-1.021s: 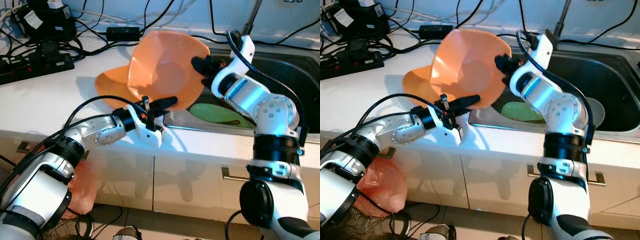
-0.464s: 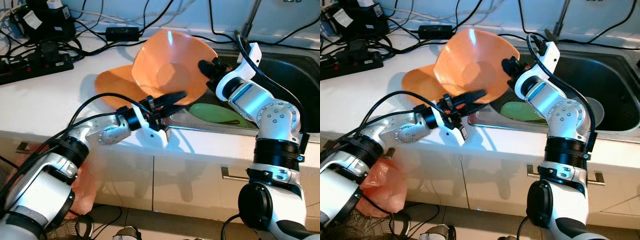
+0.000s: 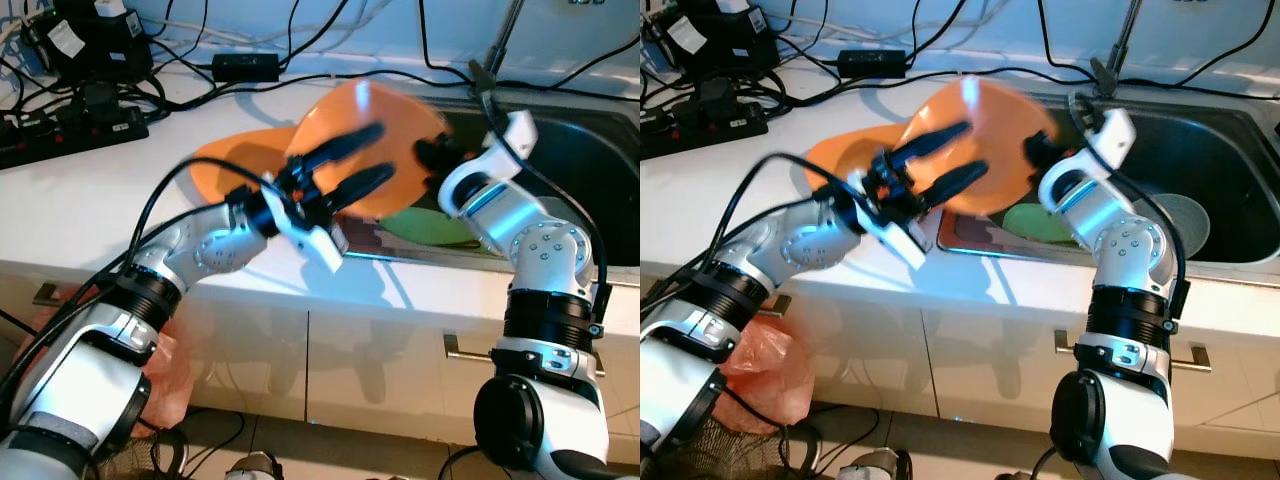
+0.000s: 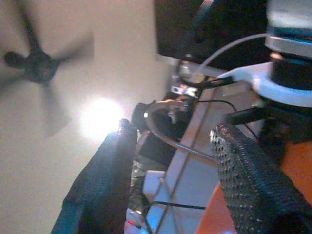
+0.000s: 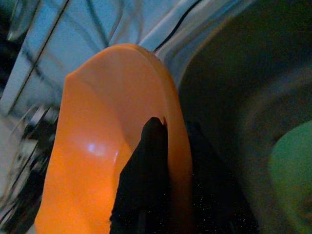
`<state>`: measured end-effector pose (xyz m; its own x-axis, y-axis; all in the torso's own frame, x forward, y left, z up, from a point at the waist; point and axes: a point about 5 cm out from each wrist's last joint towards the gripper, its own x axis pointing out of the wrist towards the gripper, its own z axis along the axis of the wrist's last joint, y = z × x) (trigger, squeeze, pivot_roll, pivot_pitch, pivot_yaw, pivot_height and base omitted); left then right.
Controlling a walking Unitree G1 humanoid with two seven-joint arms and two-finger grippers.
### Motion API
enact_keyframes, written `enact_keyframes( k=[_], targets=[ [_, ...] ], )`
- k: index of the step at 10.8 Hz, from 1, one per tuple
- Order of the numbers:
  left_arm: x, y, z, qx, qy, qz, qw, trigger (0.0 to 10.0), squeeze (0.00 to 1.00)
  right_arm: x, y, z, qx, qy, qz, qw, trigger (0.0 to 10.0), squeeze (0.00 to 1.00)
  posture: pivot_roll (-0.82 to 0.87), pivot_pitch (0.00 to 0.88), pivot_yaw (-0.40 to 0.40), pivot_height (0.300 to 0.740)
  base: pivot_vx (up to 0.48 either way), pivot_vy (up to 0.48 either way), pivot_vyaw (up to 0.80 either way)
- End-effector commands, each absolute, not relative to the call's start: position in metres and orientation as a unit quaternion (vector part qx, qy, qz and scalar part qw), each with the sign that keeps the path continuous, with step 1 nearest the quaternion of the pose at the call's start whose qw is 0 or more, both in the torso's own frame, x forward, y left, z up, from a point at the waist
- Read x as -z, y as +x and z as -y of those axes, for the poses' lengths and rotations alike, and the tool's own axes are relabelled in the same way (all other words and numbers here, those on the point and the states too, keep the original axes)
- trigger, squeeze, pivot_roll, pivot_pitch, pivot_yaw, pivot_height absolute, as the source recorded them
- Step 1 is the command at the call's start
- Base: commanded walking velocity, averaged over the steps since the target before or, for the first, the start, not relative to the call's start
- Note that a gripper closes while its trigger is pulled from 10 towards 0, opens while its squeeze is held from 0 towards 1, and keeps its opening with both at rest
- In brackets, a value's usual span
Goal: Kitchen organization
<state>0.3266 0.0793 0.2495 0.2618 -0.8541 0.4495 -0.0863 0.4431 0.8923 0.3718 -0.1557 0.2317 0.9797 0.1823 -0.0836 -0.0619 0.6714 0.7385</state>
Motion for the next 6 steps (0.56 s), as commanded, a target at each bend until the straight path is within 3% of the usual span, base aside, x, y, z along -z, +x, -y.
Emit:
enact_keyframes(
  k=[1, 4, 5, 6],
  targets=[
    [-0.253, 0.327, -0.082, 0.281, 0.431, 0.531, 0.674, 10.0, 1.00, -0.239, 0.374, 0.167, -0.042, 0.400, -0.047, 0.914, 0.0, 0.00, 0.12, 0.082, -0.012, 0.740, 0.000, 0.000, 0.00],
    [-0.251, 0.336, -0.101, 0.246, 0.401, 0.471, 0.746, 10.0, 1.00, -0.240, 0.378, 0.185, 0.017, 0.368, -0.014, 0.930, 0.0, 0.00, 0.12, 0.083, -0.008, 0.740, 0.000, 0.000, 0.00],
    [-0.250, 0.344, -0.113, 0.231, 0.361, 0.425, 0.798, 10.0, 1.00, -0.236, 0.378, 0.198, 0.060, 0.334, -0.001, 0.941, 0.0, 0.00, 0.12, 0.082, 0.002, 0.740, 0.000, 0.000, 0.00],
    [-0.253, 0.348, -0.121, 0.214, 0.332, 0.397, 0.828, 10.0, 1.00, -0.228, 0.379, 0.210, 0.098, 0.291, 0.000, 0.952, 0.0, 0.00, 0.12, 0.085, 0.003, 0.740, 0.000, 0.000, 0.00]
  ],
)
